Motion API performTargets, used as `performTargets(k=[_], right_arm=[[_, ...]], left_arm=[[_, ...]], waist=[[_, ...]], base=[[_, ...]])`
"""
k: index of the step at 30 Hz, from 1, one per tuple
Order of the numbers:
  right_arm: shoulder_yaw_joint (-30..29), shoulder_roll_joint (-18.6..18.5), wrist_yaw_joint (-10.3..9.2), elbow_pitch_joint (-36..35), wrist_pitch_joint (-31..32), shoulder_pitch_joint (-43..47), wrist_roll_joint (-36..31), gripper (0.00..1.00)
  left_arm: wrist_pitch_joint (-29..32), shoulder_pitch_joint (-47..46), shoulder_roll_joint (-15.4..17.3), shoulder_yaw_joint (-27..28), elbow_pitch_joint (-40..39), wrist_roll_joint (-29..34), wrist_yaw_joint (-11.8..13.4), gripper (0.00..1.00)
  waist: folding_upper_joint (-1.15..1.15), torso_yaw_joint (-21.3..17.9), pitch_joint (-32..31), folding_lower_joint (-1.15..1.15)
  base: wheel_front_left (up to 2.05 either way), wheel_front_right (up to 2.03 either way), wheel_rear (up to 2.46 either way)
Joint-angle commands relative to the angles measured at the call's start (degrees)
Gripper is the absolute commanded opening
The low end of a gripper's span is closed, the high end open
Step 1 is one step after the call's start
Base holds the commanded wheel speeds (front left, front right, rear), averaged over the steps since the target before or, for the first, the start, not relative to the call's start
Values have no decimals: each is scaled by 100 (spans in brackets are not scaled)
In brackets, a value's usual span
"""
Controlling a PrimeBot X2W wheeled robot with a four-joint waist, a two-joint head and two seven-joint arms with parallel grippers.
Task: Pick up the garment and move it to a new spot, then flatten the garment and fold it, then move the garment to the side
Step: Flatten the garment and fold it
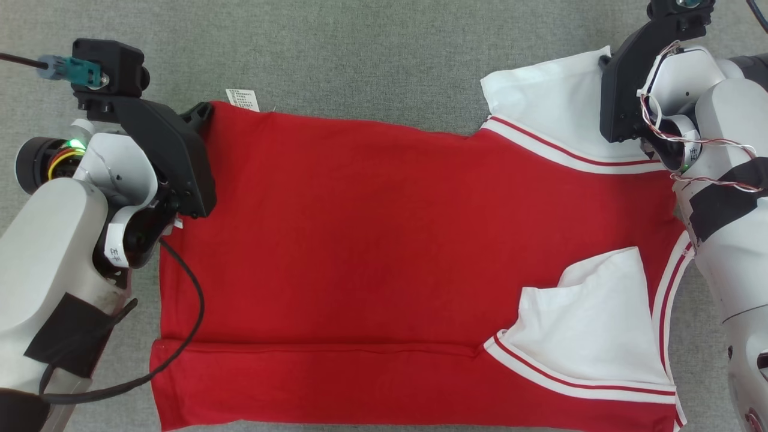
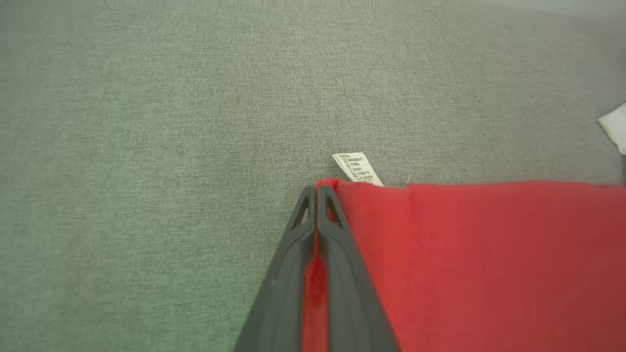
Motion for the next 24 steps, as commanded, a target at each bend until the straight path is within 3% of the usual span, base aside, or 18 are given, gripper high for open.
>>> performTargets(k=[1, 14, 21, 24], right_arm=[[29, -8, -15, 96, -1, 12, 30, 0], [382, -50, -15, -201, -1110, 350, 493, 0], [634, -599, -15, -1104, -1591, 1214, 1042, 0], [686, -861, -15, -1682, -1654, 1685, 1208, 0]], left_arm=[[-55, 43, -15, 24, -20, -59, -17, 0], [-1376, 532, -76, 242, 57, 206, 106, 0], [-2429, 1221, -63, -131, -52, 894, 289, 0], [-2813, 1497, -72, -187, -121, 1001, 239, 0]], waist=[[0, -5, -6, 0], [0, -95, -442, 0], [0, -38, -953, 0], [0, -28, -1127, 0]], base=[[0, 0, 0], [0, 0, 0], [0, 0, 0], [0, 0, 0]])
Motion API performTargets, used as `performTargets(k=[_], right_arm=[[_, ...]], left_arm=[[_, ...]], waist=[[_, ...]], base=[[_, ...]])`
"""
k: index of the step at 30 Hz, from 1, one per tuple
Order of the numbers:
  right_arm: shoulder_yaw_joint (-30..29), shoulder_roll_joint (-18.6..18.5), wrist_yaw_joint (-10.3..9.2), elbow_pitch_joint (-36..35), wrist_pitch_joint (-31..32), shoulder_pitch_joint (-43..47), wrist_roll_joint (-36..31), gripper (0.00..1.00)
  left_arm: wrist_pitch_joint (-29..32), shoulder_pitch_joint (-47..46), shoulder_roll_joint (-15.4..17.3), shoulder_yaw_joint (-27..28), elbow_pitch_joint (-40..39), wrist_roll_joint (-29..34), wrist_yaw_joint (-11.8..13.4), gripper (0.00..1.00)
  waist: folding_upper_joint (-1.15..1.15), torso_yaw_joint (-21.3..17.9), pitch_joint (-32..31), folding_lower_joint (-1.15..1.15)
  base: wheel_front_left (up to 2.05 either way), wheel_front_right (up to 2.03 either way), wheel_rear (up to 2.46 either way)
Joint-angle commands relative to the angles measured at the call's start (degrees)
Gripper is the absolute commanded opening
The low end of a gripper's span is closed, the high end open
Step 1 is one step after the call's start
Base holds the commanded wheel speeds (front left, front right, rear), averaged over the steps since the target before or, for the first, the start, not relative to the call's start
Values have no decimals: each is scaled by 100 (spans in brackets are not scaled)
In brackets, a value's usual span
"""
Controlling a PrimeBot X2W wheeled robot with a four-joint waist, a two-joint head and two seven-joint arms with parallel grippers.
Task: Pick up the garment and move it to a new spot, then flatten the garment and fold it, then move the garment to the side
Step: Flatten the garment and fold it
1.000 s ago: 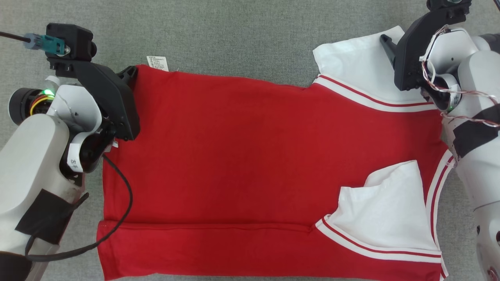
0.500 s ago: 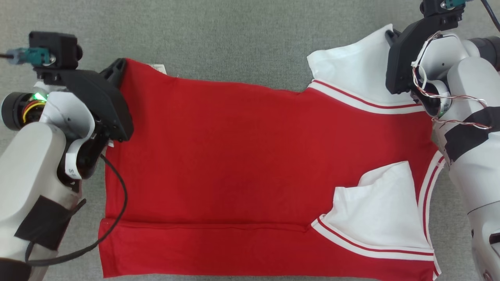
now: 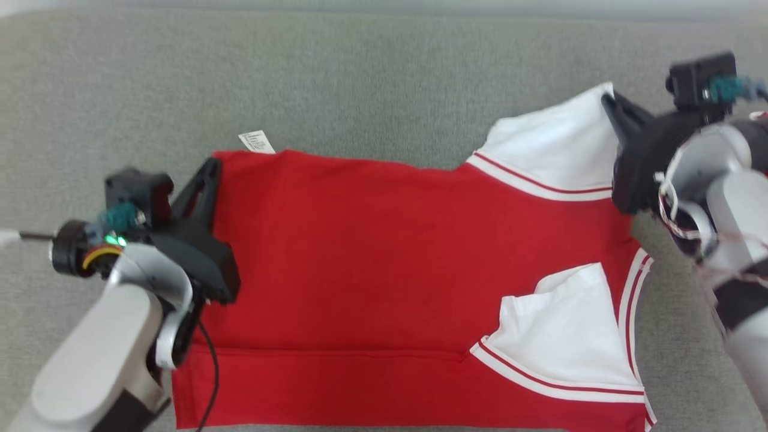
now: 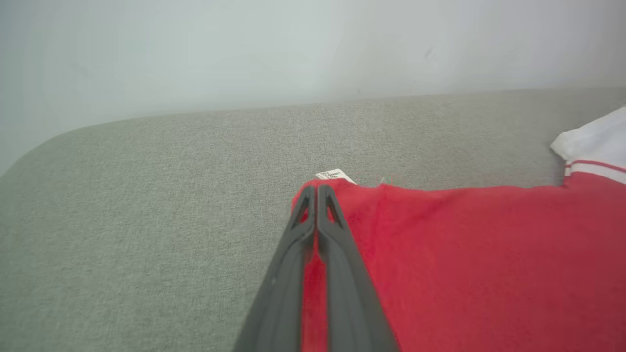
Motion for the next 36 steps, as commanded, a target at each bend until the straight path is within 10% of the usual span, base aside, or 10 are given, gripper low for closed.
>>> performTargets(k=[1, 17, 36], right_arm=[[-24, -99, -15, -224, -39, 232, 92, 0], [-1045, -903, -15, -3681, 1713, 3313, 821, 0], [-1855, -446, -15, -5226, 3676, 5119, 1098, 0]], left_arm=[[-140, 194, 49, -20, -25, 115, -5, 0], [-859, 1298, 248, -411, -164, 514, 272, 0], [-1086, 1859, 272, -324, 313, 269, 470, 0]], waist=[[0, 28, -246, 1], [0, 7, -513, 1], [0, -123, -796, 1]], base=[[0, 0, 0], [0, 0, 0], [0, 0, 0]])
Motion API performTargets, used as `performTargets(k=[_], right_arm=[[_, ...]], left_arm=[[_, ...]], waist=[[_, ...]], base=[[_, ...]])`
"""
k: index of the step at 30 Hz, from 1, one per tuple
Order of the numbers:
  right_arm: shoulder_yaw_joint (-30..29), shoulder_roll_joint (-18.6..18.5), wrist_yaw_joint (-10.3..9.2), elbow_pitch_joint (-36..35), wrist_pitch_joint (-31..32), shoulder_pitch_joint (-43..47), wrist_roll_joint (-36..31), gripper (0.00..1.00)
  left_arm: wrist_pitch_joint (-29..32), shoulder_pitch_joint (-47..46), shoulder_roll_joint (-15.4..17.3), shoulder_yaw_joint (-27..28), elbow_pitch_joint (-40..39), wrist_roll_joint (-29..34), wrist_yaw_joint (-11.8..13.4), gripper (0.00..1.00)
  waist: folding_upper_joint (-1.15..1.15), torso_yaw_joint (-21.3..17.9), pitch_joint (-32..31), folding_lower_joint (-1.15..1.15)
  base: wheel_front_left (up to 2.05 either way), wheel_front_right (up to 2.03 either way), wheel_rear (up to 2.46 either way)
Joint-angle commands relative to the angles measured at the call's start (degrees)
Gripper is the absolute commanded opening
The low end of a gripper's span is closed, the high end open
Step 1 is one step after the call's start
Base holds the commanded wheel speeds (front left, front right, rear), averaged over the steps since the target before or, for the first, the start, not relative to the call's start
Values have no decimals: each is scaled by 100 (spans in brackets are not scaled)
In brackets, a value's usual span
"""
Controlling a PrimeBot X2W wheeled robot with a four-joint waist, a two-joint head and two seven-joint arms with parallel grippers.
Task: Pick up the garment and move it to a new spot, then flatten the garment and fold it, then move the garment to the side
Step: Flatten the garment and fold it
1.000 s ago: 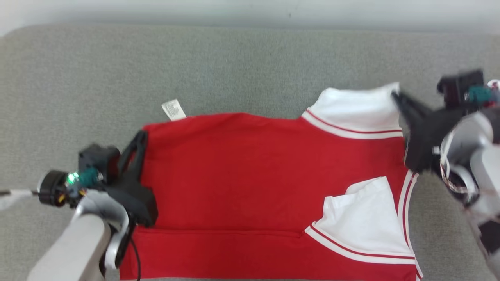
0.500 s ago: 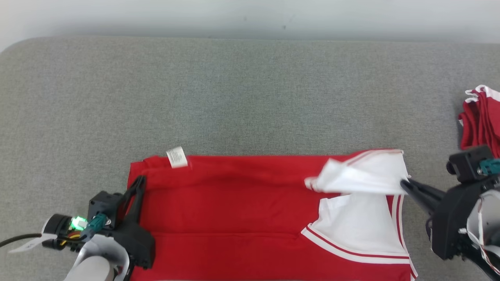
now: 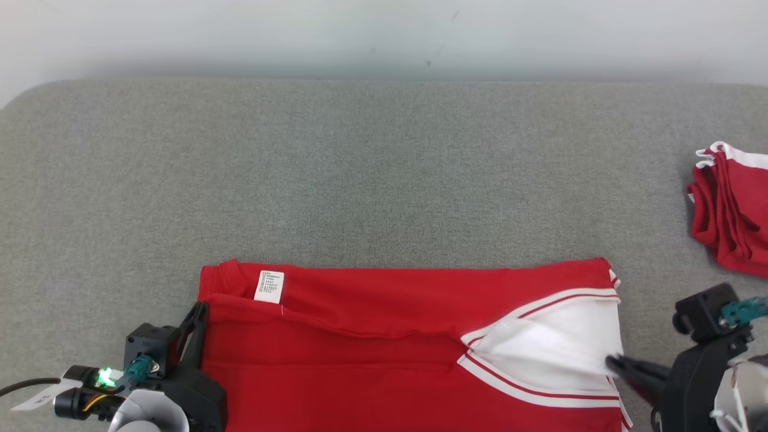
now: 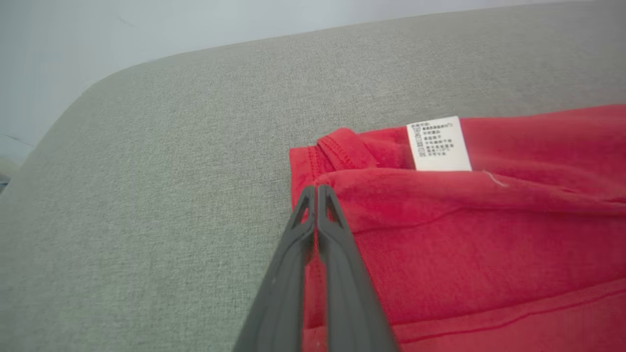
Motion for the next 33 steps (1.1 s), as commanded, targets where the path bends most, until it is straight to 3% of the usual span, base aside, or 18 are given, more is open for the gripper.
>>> performTargets(k=[1, 6, 8, 9, 10, 11, 17, 23, 27, 33], right_arm=[[-13, 74, -14, -75, 93, 116, 69, 0], [-95, 245, -14, -97, 317, 327, 20, 0], [-109, 310, -14, -86, 416, 407, 29, 1], [-128, 352, -14, -88, 437, 416, 16, 73], [-178, 423, -14, -63, 457, 447, -6, 100], [-165, 453, -13, -62, 479, 469, 4, 100], [-220, 654, -13, -128, 263, 471, -5, 100], [-506, 1016, -13, -89, -124, 584, 22, 100], [-937, 1527, -13, -29, -341, 683, -192, 100], [-1739, 2506, -13, 189, -766, 545, -710, 100]], left_arm=[[-39, 91, 0, 42, -11, -34, 59, 0], [-73, 182, -2, 91, 9, -110, 149, 0], [-57, 272, -27, 92, 5, -137, 223, 18], [-36, 302, -38, 97, 2, -160, 249, 45], [-26, 311, -36, 107, -1, -167, 293, 86], [-46, 312, -35, 121, -12, -167, 330, 100], [-332, 666, -100, 437, -169, -400, 602, 100], [-706, 1142, -181, 959, -875, -474, 566, 100], [-717, 1574, -370, 1613, -1792, -115, 346, 100], [-720, 2196, -940, 2508, -2678, 195, -404, 100]], waist=[[0, -10, -37, 0], [0, -29, -84, 0], [0, -29, -101, 0], [0, -30, -106, 0], [0, -31, -112, 0], [0, -30, -118, 0], [0, -43, -231, 0], [0, -3, -420, 0], [0, 52, -543, 0], [0, 71, -696, 0]], base=[[0, 0, 0], [0, 0, 0], [0, 0, 0], [0, 0, 0], [0, 0, 0], [0, 0, 0], [0, 0, 0], [0, 0, 0], [0, 0, 0], [0, 0, 0]])
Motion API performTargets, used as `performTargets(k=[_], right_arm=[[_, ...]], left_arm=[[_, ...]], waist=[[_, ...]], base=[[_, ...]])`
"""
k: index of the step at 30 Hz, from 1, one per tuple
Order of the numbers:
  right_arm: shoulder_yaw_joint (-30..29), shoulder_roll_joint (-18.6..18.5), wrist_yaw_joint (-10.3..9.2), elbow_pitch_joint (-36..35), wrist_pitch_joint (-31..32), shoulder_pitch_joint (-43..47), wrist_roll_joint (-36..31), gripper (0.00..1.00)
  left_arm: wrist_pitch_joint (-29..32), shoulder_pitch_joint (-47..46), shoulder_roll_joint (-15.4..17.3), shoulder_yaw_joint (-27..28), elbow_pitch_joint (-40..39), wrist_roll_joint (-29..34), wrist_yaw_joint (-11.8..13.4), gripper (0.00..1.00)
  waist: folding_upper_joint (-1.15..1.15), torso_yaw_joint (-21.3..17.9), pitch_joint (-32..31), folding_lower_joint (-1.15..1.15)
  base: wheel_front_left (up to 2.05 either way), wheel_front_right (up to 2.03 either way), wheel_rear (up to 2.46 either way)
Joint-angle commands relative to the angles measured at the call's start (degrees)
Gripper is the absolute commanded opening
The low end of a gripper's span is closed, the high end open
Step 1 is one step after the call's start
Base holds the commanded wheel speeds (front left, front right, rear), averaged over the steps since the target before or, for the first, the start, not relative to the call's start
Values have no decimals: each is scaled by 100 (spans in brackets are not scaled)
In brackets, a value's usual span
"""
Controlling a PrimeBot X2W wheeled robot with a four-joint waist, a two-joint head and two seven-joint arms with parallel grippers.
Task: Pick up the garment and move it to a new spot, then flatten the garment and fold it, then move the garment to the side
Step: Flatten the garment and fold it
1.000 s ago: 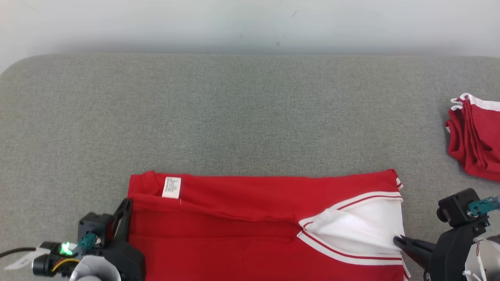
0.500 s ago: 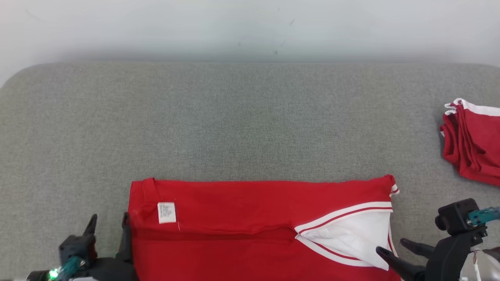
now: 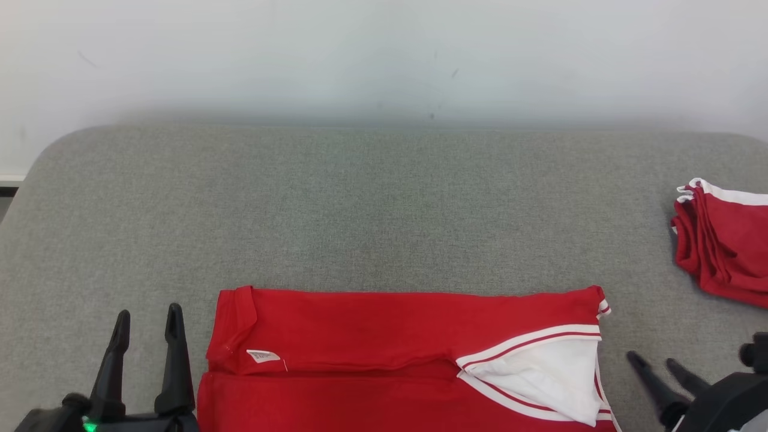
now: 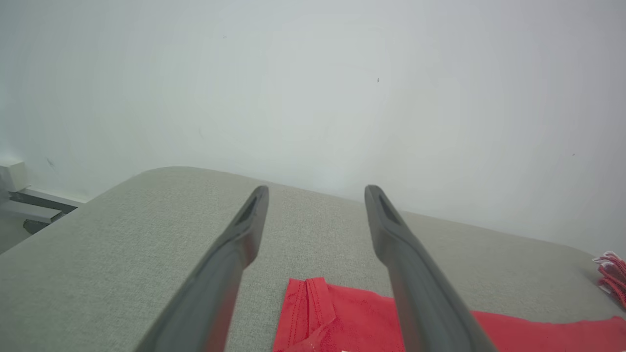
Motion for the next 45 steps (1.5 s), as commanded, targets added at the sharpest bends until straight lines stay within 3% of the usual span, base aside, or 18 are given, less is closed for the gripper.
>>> performTargets(k=[1, 7, 11, 27, 34, 37, 38, 45], right_arm=[[-119, 16, -13, 63, -92, -86, -173, 100], [-482, 190, -13, 861, -522, -508, -738, 100], [-382, 184, -13, 1343, -616, -738, -832, 100], [70, 186, -13, 2364, -309, -1324, -1352, 100], [476, 200, -5, 2771, -297, -1441, -1155, 100], [633, 214, 0, 2893, -317, -1488, -1116, 18], [646, 223, 0, 2912, -381, -1492, -1144, 0], [-67, 158, -16, 2722, -781, -1494, -1385, 0]], left_arm=[[-15, 124, -111, 101, -53, -56, -136, 100], [-16, 545, -594, 824, -165, -274, -1028, 100], [-17, 709, -652, 1094, -143, -176, -1272, 100], [-17, 325, -752, 939, 236, 44, -1455, 100], [-17, 185, -716, 844, 376, 33, -1456, 100], [-17, 128, -706, 815, 421, 26, -1457, 100], [-17, 122, -690, 786, 440, 21, -1459, 100], [-17, 106, -645, 698, 457, -20, -1461, 100]], waist=[[0, -5, -46, 1], [0, -51, -100, 1], [0, -45, -56, 1], [0, 164, 400, 1], [0, 211, 490, 1], [0, 229, 513, 1], [0, 234, 519, 1], [0, 97, 454, 1]], base=[[0, 0, 0], [0, 0, 0], [0, 0, 0], [0, 0, 0], [0, 0, 0], [0, 0, 0], [0, 0, 0], [0, 0, 0]])
